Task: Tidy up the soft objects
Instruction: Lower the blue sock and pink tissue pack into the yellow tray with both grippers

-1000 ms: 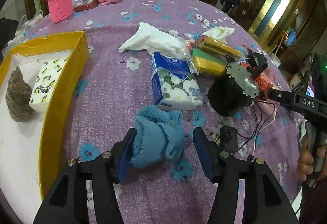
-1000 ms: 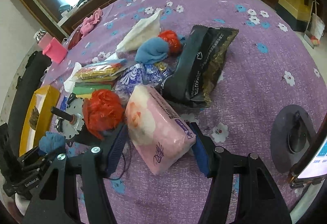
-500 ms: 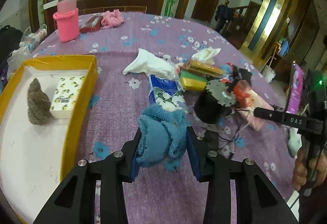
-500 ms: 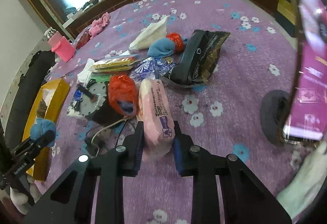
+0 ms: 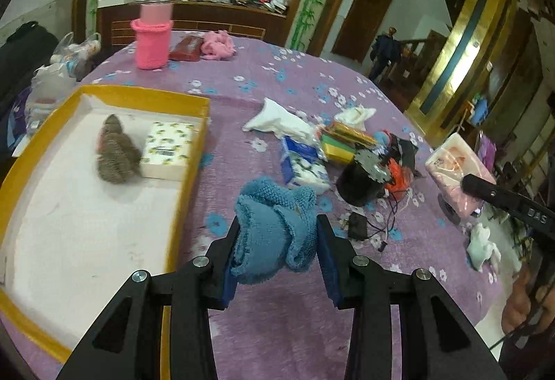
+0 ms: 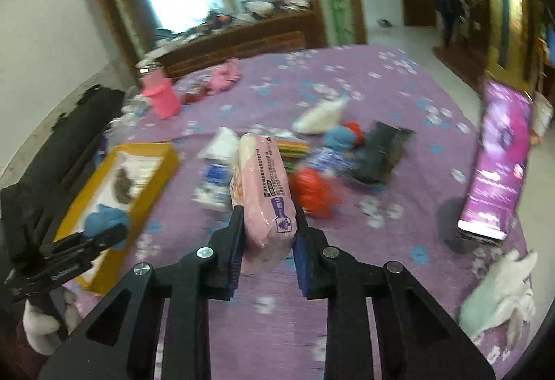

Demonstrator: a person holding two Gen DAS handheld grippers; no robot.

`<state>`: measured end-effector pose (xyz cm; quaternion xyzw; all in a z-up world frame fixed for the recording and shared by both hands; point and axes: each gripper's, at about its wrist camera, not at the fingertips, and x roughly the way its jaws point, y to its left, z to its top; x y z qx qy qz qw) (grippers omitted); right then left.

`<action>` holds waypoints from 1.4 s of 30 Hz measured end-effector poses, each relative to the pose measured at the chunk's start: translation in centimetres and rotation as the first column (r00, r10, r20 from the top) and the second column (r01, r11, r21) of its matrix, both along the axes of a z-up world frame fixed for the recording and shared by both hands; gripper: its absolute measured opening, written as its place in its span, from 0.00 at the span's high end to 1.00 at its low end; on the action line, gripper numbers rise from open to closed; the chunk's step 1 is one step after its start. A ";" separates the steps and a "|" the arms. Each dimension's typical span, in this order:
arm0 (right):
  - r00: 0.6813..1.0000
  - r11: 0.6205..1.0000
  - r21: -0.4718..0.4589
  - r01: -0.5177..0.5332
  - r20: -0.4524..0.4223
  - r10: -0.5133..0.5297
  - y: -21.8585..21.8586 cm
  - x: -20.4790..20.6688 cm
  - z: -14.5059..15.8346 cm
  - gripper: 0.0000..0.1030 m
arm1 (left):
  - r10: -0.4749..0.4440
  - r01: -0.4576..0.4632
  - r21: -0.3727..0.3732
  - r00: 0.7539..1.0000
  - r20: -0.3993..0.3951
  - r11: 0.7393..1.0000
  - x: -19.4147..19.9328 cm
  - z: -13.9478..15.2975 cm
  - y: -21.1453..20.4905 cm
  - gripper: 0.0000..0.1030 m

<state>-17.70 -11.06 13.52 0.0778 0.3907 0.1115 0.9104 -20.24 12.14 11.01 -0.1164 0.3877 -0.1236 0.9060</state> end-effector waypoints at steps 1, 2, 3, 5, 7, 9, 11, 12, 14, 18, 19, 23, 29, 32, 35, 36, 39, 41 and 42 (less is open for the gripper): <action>1.000 1.000 0.005 -0.023 0.005 0.023 0.9 0.0 0.2 0.78 | 0.014 -0.014 -0.005 1.000 0.004 1.000 -0.3 0.2 0.8 0.63; 0.999 0.999 0.011 -0.047 0.006 0.047 1.8 0.1 0.4 0.78 | 0.025 -0.025 -0.008 1.000 0.006 1.000 -0.6 0.4 1.3 0.63; 0.997 0.997 0.021 -0.073 0.005 0.073 2.8 0.4 0.5 0.78 | 0.033 -0.033 -0.010 0.999 0.008 0.999 -0.8 0.5 1.9 0.63; 0.994 0.994 0.032 -0.106 -0.001 0.106 4.2 0.7 0.3 0.78 | 0.058 -0.058 -0.015 0.998 0.011 0.998 -1.3 0.8 3.2 0.63; 0.991 0.990 0.042 -0.136 -0.010 0.137 5.8 1.3 0.1 0.78 | 0.087 -0.087 -0.016 0.996 0.016 0.996 -1.7 1.0 4.5 0.63; 0.986 0.985 0.051 -0.164 -0.018 0.165 7.3 1.8 0.0 0.78 | 0.110 -0.110 -0.013 0.994 0.016 0.994 -1.7 1.1 5.6 0.63; 0.983 0.982 0.058 -0.182 -0.022 0.184 8.3 2.1 -0.2 0.78 | 0.133 -0.133 -0.014 0.991 0.013 0.991 -1.9 1.0 6.7 0.63; 0.981 0.980 0.062 -0.191 -0.026 0.193 8.8 2.3 -0.3 0.78 | 0.145 -0.145 -0.014 0.989 0.009 0.989 -1.9 0.9 7.2 0.63; 0.977 0.975 0.073 -0.208 -0.034 0.211 9.7 2.8 -0.5 0.78 | 0.172 -0.172 -0.013 0.985 0.001 0.985 -1.9 0.6 8.4 0.63; 0.970 0.968 0.102 -0.230 -0.055 0.236 11.3 3.8 -1.0 0.78 | 0.209 -0.209 -0.003 0.978 -0.017 0.978 -1.6 0.1 10.3 0.63; 0.969 0.967 0.106 -0.234 -0.058 0.240 11.5 4.0 -1.1 0.78 | 0.216 -0.216 0.003 0.976 -0.021 0.976 -1.4 0.0 10.6 0.63; 0.961 0.959 0.127 -0.253 -0.077 0.264 12.9 5.0 -1.5 0.78 | 0.235 -0.234 0.034 0.972 -0.028 0.972 -0.2 -0.2 11.8 0.63; 0.950 0.949 0.147 -0.279 -0.104 0.295 15.4 6.4 -2.3 0.78 | 0.243 -0.240 0.079 0.969 -0.038 0.968 2.1 -0.4 12.7 0.63; 0.945 0.946 0.147 -0.287 -0.116 0.305 16.4 7.3 -2.7 0.78 | 0.240 -0.235 0.099 0.970 -0.040 0.967 3.1 -0.7 13.2 0.63; 0.942 0.942 0.168 -0.290 -0.125 0.312 17.0 8.3 -3.0 0.78 | 0.241 -0.233 0.122 0.969 -0.056 0.965 4.4 -1.1 13.5 0.63; 0.941 0.941 0.173 -0.291 -0.127 0.314 17.2 8.7 -3.1 0.78 | 0.243 -0.233 0.129 0.968 -0.067 0.964 5.0 -1.3 13.7 0.63; 0.936 0.937 0.190 -0.293 -0.144 0.322 18.0 10.0 -3.5 0.78 | 0.245 -0.229 0.149 0.965 -0.094 0.962 6.7 -1.9 14.3 0.63; 0.931 0.932 0.210 -0.295 -0.158 0.330 18.8 10.9 -3.9 0.78 | 0.247 -0.226 0.162 0.962 -0.119 0.960 8.1 -2.4 14.5 0.63; 0.928 0.929 0.220 -0.297 -0.164 0.335 19.2 11.4 -4.1 0.78 | 0.248 -0.225 0.166 0.960 -0.132 0.960 9.0 -2.6 14.5 0.63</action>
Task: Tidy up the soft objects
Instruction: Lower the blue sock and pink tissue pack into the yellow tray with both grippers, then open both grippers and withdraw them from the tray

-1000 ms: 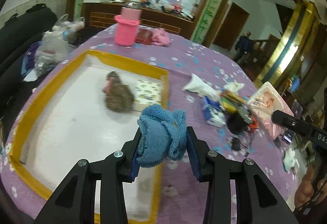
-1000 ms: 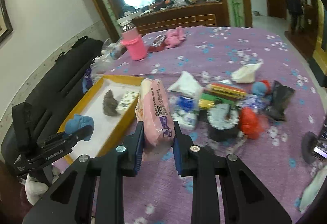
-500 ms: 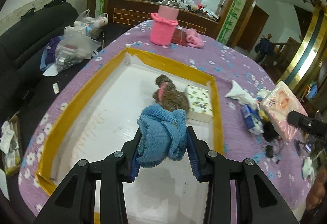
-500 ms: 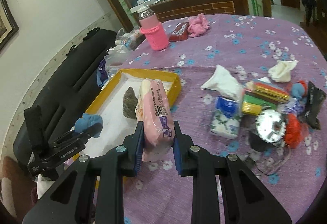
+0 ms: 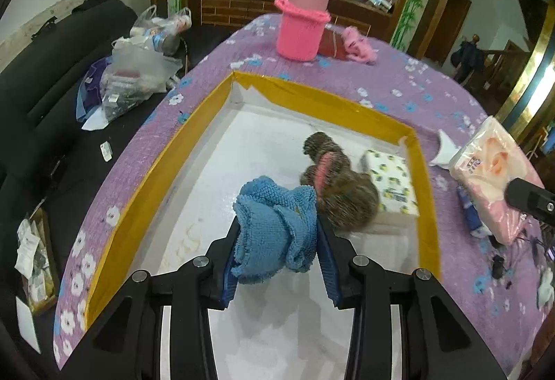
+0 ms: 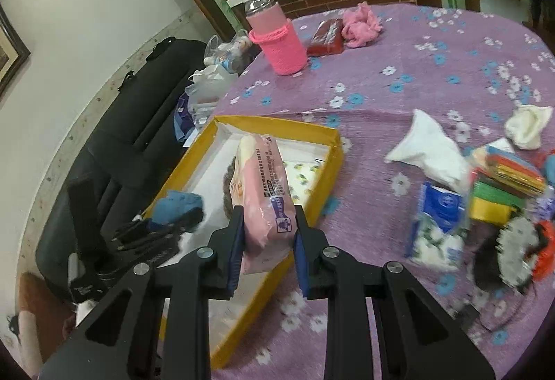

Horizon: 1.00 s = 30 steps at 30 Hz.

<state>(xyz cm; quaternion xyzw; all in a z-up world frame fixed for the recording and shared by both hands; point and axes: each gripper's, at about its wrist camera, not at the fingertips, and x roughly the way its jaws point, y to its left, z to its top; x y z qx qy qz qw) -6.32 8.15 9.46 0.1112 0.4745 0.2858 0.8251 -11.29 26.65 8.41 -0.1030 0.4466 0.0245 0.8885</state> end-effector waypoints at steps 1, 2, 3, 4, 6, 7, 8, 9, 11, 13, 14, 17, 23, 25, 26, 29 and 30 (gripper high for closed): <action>1.000 1.000 0.002 -0.001 -0.006 0.001 0.4 0.4 -0.1 0.78 | 0.000 0.000 0.003 1.000 -0.009 1.000 0.7 -0.1 0.0 0.63; 1.000 1.000 0.000 -0.001 -0.009 0.001 0.8 0.8 -0.2 0.78 | 0.001 -0.001 0.010 1.000 -0.020 1.000 1.6 -0.2 -0.1 0.63; 1.000 1.000 -0.003 -0.002 -0.010 0.002 1.3 1.2 -0.2 0.78 | 0.001 -0.001 0.015 1.000 -0.024 1.000 2.3 -0.2 -0.1 0.63; 1.000 1.000 -0.010 -0.004 -0.009 0.004 1.9 1.7 -0.3 0.78 | 0.000 0.001 0.017 1.000 -0.027 1.000 3.1 -0.2 -0.1 0.63; 1.000 1.000 -0.022 -0.005 -0.009 0.005 2.9 2.7 -0.6 0.78 | 0.001 0.000 0.022 0.999 -0.035 1.000 4.7 -0.2 0.0 0.63; 1.000 1.000 -0.026 -0.004 -0.012 0.004 3.5 3.3 -0.8 0.78 | 0.005 -0.004 0.021 0.999 -0.039 1.000 5.5 -0.2 0.1 0.63; 1.000 1.000 -0.028 -0.004 -0.020 0.004 4.0 3.8 -1.0 0.77 | 0.006 -0.005 0.016 0.999 -0.044 1.000 6.2 -0.3 0.2 0.62; 1.000 1.000 -0.029 -0.003 -0.028 0.002 4.4 4.4 -1.4 0.77 | 0.004 -0.004 0.013 0.999 -0.047 1.000 6.9 -0.3 0.3 0.61; 0.999 0.999 -0.038 0.000 -0.046 -0.002 5.3 5.7 -2.1 0.77 | 0.020 -0.019 0.021 0.999 -0.048 1.000 7.8 -0.6 0.7 0.60; 0.998 0.999 -0.043 0.000 -0.067 -0.003 6.0 6.6 -3.1 0.77 | 0.045 -0.044 0.014 0.998 -0.044 0.999 8.4 -0.9 1.3 0.57; 0.997 0.999 -0.041 -0.004 -0.079 0.000 6.3 6.9 -3.5 0.77 | 0.050 -0.050 0.000 0.998 -0.044 0.999 8.4 -1.2 1.5 0.54; 0.993 0.999 -0.032 -0.019 -0.117 0.015 6.9 7.5 -5.0 0.75 | 0.069 -0.071 -0.049 0.997 -0.035 0.996 7.8 -1.5 2.4 0.36; 0.992 0.999 -0.034 0.017 -0.126 -0.021 6.6 7.8 -5.7 0.70 | 0.112 -0.109 -0.080 0.993 0.034 0.991 4.9 0.0 3.4 0.28; 0.995 0.999 -0.047 0.021 -0.097 -0.026 6.4 7.6 -5.2 0.68 | 0.119 -0.113 -0.090 0.991 0.059 0.989 3.7 0.7 3.4 0.27; 0.996 0.999 -0.045 0.024 -0.084 -0.027 6.3 7.5 -4.8 0.64 | 0.118 -0.111 -0.093 0.990 0.073 0.989 3.1 1.0 3.3 0.27; 0.998 0.999 -0.033 0.037 -0.040 -0.038 5.5 7.1 -3.3 0.63 | 0.112 -0.104 -0.074 0.988 0.108 0.992 1.2 2.0 2.3 0.27; 0.999 0.999 -0.033 0.038 -0.020 -0.039 5.2 6.8 -2.6 0.63 | 0.107 -0.101 -0.060 0.987 0.121 0.993 0.7 2.3 1.9 0.26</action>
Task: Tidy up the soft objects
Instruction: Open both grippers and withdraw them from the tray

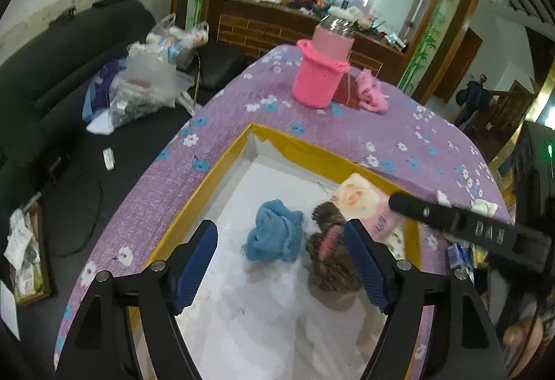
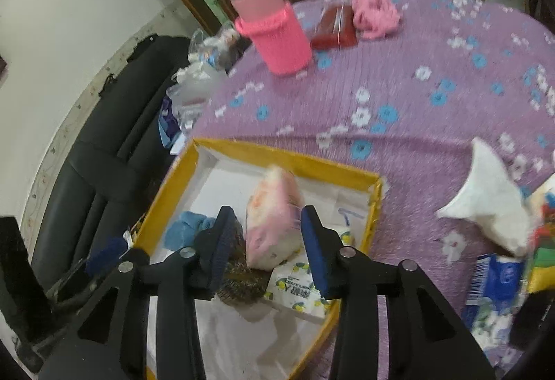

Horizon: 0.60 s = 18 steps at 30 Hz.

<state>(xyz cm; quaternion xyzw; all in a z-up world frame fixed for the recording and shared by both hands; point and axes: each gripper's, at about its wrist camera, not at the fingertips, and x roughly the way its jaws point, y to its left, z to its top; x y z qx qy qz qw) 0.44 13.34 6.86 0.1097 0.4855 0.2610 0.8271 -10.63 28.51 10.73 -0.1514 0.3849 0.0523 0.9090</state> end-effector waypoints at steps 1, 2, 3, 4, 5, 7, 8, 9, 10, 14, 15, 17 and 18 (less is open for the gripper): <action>1.000 1.000 -0.006 -0.001 0.019 0.001 -0.3 -0.4 0.6 0.63 | -0.002 0.002 0.023 1.000 0.016 1.000 -0.7 0.4 -0.7 0.26; 0.999 1.000 -0.015 -0.003 0.046 0.004 -0.7 -1.0 1.4 0.63 | -0.001 0.000 0.041 1.000 0.025 0.999 -1.5 0.8 -1.3 0.24; 0.998 1.000 -0.023 -0.004 0.067 0.005 -1.1 -1.5 1.9 0.63 | 0.002 -0.005 0.060 0.999 0.036 0.998 -2.0 1.1 -1.9 0.22; 0.996 0.999 -0.035 -0.005 0.094 0.009 -1.6 -2.3 2.5 0.63 | 0.007 -0.012 0.087 0.999 0.053 0.996 -2.8 1.5 -2.7 0.21; 0.993 0.999 -0.047 -0.004 0.114 0.009 -2.1 -3.0 3.0 0.63 | 0.010 -0.017 0.104 0.998 0.063 0.994 -3.4 1.7 -3.4 0.19; 0.989 0.998 -0.058 0.005 0.146 0.004 -3.6 -4.6 3.6 0.63 | 0.015 -0.028 0.143 0.996 0.090 0.989 -4.7 2.2 -5.2 0.18; 0.988 0.998 -0.058 0.009 0.156 0.000 -4.4 -5.3 3.8 0.63 | 0.012 -0.028 0.157 0.995 0.100 0.987 -5.3 2.3 -6.0 0.18; 0.986 0.998 -0.063 0.019 0.167 -0.008 -5.5 -6.1 4.0 0.63 | 0.006 -0.025 0.173 0.994 0.109 0.985 -6.0 2.5 -7.0 0.17; 0.984 0.997 -0.067 0.028 0.176 -0.016 -6.3 -6.8 4.2 0.63 | -0.001 -0.021 0.189 0.993 0.117 0.982 -6.6 2.6 -7.9 0.17; 0.971 0.992 -0.096 0.083 0.231 -0.059 -10.5 -9.7 4.8 0.64 | -0.040 0.003 0.258 0.990 0.136 0.966 -8.8 2.8 -12.1 0.15; 0.968 0.990 -0.104 0.100 0.242 -0.072 -11.6 -10.3 4.8 0.64 | -0.049 0.010 0.269 0.989 0.138 0.963 -9.2 2.9 -13.0 0.15; 0.962 0.983 -0.118 0.139 0.254 -0.105 -14.2 -11.7 4.8 0.62 | -0.074 0.033 0.282 0.988 0.136 0.959 -10.2 2.8 -14.8 0.15; 0.959 0.981 -0.123 0.152 0.256 -0.117 -15.1 -12.1 4.8 0.59 | -0.083 0.042 0.288 0.988 0.132 0.957 -10.5 2.8 -15.5 0.15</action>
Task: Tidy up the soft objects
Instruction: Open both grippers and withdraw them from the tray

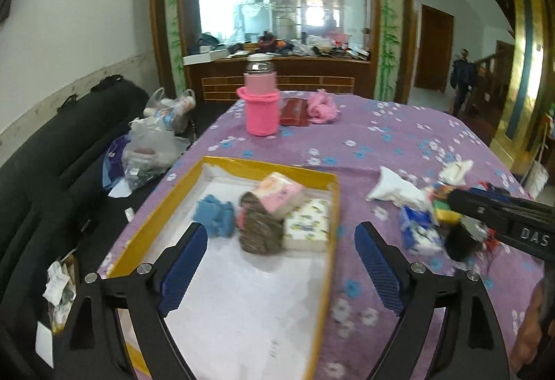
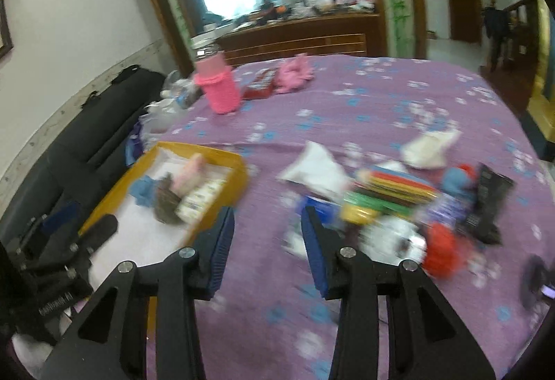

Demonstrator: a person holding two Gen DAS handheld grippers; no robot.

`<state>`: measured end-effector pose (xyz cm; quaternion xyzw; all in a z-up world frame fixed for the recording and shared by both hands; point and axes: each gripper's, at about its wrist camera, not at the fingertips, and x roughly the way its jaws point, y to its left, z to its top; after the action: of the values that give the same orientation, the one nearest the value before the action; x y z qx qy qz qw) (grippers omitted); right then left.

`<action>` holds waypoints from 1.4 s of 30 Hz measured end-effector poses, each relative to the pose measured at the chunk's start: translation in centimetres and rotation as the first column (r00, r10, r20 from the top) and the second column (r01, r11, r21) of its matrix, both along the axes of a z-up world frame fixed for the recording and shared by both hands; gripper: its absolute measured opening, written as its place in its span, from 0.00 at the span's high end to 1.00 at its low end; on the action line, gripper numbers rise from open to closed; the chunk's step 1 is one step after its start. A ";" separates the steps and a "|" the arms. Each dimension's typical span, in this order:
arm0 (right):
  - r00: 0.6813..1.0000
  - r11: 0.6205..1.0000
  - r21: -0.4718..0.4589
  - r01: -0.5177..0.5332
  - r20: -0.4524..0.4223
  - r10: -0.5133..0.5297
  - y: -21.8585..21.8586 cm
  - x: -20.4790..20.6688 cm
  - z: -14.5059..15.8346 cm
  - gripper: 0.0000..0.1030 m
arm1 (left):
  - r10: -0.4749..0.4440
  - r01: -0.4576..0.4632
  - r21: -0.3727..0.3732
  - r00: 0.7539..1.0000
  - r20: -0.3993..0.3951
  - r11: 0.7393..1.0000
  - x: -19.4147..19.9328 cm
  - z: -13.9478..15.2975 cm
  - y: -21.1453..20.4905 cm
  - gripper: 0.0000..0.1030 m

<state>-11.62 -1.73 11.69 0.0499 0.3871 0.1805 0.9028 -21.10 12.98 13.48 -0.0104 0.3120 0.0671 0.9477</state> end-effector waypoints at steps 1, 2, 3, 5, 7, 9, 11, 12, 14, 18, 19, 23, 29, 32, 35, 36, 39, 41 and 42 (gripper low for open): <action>1.000 1.000 -0.007 0.020 0.006 -0.020 -1.2 -0.6 0.0 0.56 | -0.009 0.009 0.006 1.000 -0.006 1.000 -0.3 0.0 -0.7 0.15; 0.999 0.999 -0.016 0.039 0.013 -0.039 -2.4 -1.1 -0.1 0.54 | -0.018 0.018 0.010 1.000 -0.010 1.000 -0.5 0.1 -1.3 0.15; 0.998 0.998 -0.031 0.063 0.024 -0.062 -3.6 -1.7 -0.1 0.54 | -0.024 0.025 0.014 1.000 -0.012 1.000 -0.7 0.2 -1.8 0.15; 0.995 0.994 -0.056 0.095 0.041 -0.092 -5.3 -2.5 0.0 0.54 | -0.037 0.038 0.024 0.999 -0.020 0.999 -1.1 0.4 -2.9 0.15; 0.992 0.990 -0.071 0.123 0.051 -0.119 -7.0 -3.0 -0.1 0.54 | -0.048 0.049 0.031 0.998 -0.026 0.998 -1.4 0.6 -3.8 0.15; 0.989 0.987 -0.077 0.142 0.049 -0.139 -8.5 -3.4 -0.4 0.54 | -0.058 0.059 0.039 0.998 -0.037 0.997 -1.3 0.9 -4.4 0.15; 0.986 0.984 -0.076 0.164 0.045 -0.161 -9.7 -3.6 -0.6 0.54 | -0.064 0.066 0.050 0.997 -0.045 0.997 -1.3 1.0 -5.1 0.15; 0.985 0.982 -0.072 0.172 0.042 -0.169 -10.2 -3.7 -0.8 0.54 | -0.068 0.071 0.055 0.996 -0.049 0.996 -1.3 1.1 -5.4 0.15; 0.982 0.980 -0.067 0.186 0.039 -0.184 -11.2 -3.9 -1.0 0.54 | -0.075 0.078 0.066 0.996 -0.056 0.995 -1.1 1.2 -6.2 0.15; 0.979 0.978 -0.056 0.202 0.040 -0.200 -12.4 -4.2 -1.3 0.54 | -0.083 0.089 0.081 0.994 -0.071 0.993 -0.7 1.2 -7.2 0.15; 0.978 0.977 -0.060 0.206 0.048 -0.204 -12.6 -4.3 -1.2 0.54 | -0.084 0.090 0.085 0.994 -0.075 0.992 -0.5 1.2 -7.4 0.15; 0.973 0.972 -0.075 0.221 0.081 -0.215 -12.9 -4.5 -1.1 0.54 | -0.089 0.097 0.091 0.992 -0.095 0.991 0.2 0.8 -8.2 0.15; 0.965 0.963 -0.092 0.253 0.101 -0.243 -13.8 -4.1 -1.2 0.38 | -0.099 0.111 0.094 0.987 -0.126 0.989 1.4 0.1 -9.0 0.15; 0.968 0.967 -0.070 0.245 0.062 -0.241 -14.6 -3.6 -1.9 0.38 | -0.107 0.121 0.095 0.985 -0.137 0.988 1.9 -0.2 -9.5 0.15; 0.971 0.968 -0.069 0.239 0.030 -0.238 -14.9 -3.3 -2.5 0.38 | -0.114 0.129 0.094 0.982 -0.152 0.987 2.5 -0.7 -10.0 0.15; 0.971 0.968 -0.071 0.239 0.027 -0.238 -15.0 -3.3 -2.7 0.38 | -0.116 0.131 0.093 0.981 -0.157 0.987 2.6 -0.8 -10.1 0.15; 0.970 0.968 -0.072 0.242 0.020 -0.241 -15.2 -3.2 -2.9 0.38 | -0.122 0.138 0.088 0.978 -0.171 0.986 3.2 -1.2 -10.4 0.15; 0.969 0.967 -0.073 0.245 0.017 -0.245 -15.4 -3.1 -3.0 0.38 | -0.125 0.142 0.088 0.976 -0.181 0.986 3.6 -1.5 -10.7 0.15; 0.969 0.966 -0.073 0.247 0.014 -0.247 -15.6 -3.0 -3.1 0.38 | -0.126 0.144 0.088 0.975 -0.185 0.986 3.8 -1.6 -10.7 0.15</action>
<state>-14.61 -17.30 8.61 0.0638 0.3821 0.0521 0.9204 -17.35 2.23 11.88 0.0647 0.3918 0.0187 0.9176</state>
